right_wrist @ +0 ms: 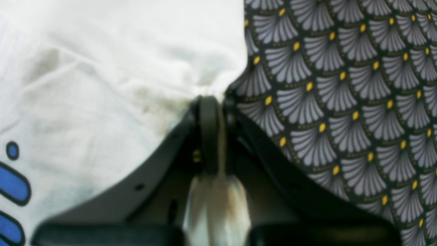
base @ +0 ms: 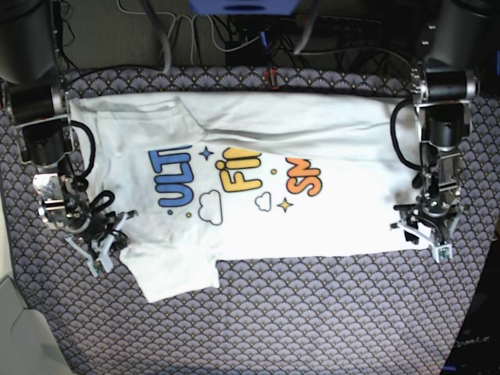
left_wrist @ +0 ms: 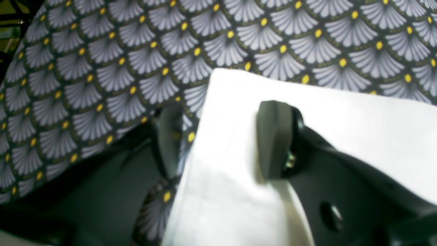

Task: Fold the T-shirt properly
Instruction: 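Grasp the hem corners with both grippers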

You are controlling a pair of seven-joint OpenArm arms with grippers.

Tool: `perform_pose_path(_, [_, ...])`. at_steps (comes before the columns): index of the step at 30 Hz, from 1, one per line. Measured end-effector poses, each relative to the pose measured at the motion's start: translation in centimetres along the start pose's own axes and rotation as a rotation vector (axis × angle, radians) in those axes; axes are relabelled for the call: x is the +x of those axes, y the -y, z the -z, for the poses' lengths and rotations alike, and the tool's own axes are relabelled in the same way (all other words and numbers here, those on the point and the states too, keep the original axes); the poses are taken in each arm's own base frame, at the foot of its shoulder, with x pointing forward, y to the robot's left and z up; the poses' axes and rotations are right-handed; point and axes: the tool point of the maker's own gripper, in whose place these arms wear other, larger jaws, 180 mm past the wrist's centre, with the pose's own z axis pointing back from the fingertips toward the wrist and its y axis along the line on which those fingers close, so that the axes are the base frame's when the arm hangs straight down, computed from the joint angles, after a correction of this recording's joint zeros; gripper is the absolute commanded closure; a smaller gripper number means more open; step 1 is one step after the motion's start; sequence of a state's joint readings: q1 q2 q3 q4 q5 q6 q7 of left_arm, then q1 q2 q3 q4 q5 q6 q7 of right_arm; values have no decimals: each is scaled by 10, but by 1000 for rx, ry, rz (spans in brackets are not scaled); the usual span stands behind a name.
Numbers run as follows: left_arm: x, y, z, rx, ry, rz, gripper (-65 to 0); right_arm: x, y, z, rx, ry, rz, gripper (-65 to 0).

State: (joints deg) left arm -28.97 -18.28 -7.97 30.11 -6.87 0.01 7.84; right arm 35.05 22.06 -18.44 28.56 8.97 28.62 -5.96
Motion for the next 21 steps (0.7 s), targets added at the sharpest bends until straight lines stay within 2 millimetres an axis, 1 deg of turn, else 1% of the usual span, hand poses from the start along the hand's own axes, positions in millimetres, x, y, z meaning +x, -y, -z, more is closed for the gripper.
perform_pose_path(5, [-1,0,0,0,1,0,-341,0,0,0,0,0,0,0])
perform_pose_path(7, [-5,-1,1,3,3,-10,-311,0,0,0,0,0,0,0])
perform_pose_path(8, [-6,-1,1,1,3,-12,-274,0,0,0,0,0,0,0])
perform_pose_path(10, [-7,0,2,-3,2,-15,-166,0,0,0,0,0,0,0])
perform_pose_path(12, [-7,0,2,-3,0,-15,-22,0,0,0,0,0,0,0])
perform_pose_path(13, [-7,0,2,-3,0,-11,0,0,0,0,0,0,0,0])
perform_pose_path(14, [-8,0,2,-3,-1,-12,-2,0,0,0,0,0,0,0])
perform_pose_path(15, [-7,0,2,-3,-1,-11,-21,0,0,0,0,0,0,0])
perform_pose_path(18, [-8,0,2,-2,-1,-11,-2,0,0,0,0,0,0,0])
perform_pose_path(21, [-6,0,2,-1,-2,-11,-5,2,0,0,0,3,-4,0])
